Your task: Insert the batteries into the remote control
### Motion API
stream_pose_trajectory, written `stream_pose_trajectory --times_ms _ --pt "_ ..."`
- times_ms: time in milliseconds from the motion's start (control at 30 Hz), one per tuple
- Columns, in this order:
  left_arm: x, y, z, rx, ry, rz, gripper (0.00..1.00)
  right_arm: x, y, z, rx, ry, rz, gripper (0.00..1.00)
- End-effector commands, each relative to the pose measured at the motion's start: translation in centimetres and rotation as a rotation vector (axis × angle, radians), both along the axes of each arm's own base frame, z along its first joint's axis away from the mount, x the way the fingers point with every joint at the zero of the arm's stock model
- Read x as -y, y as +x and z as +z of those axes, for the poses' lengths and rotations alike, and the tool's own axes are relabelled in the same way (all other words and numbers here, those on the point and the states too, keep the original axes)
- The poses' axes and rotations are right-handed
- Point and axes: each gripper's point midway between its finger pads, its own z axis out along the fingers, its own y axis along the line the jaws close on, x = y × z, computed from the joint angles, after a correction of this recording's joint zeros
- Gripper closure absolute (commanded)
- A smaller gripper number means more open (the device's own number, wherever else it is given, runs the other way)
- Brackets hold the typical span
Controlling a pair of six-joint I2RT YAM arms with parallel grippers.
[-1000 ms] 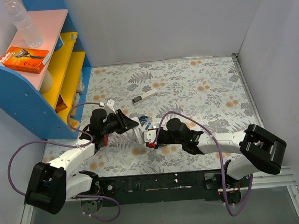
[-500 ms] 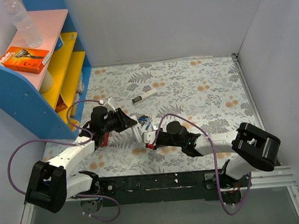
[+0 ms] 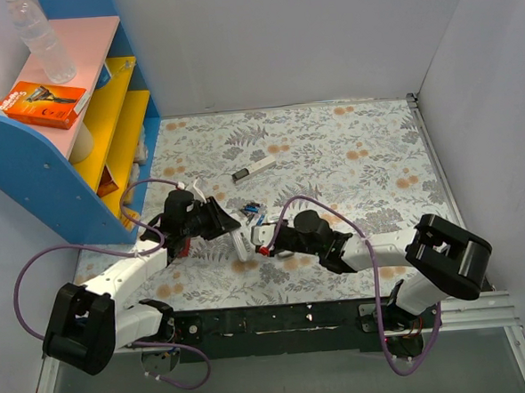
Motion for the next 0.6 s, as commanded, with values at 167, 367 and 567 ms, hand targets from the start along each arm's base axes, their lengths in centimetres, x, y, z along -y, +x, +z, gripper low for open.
stream_pose_trajectory --times_ms 167,367,567 --pt "0.6 0.5 2.9 0.108 -0.058 -0.016 1.0 0.0 -3.2 0.6 -0.075 -0.006 0.12 0.47" --pt "1.3 0.2 3.7 0.109 -0.105 -0.053 1.0 -0.4 -4.0 0.7 -0.083 -0.012 0.157 0.46" --pt "1.7 0.0 4.2 0.108 -0.127 -0.074 1.0 -0.3 -3.8 0.6 -0.074 -0.017 0.147 0.46"
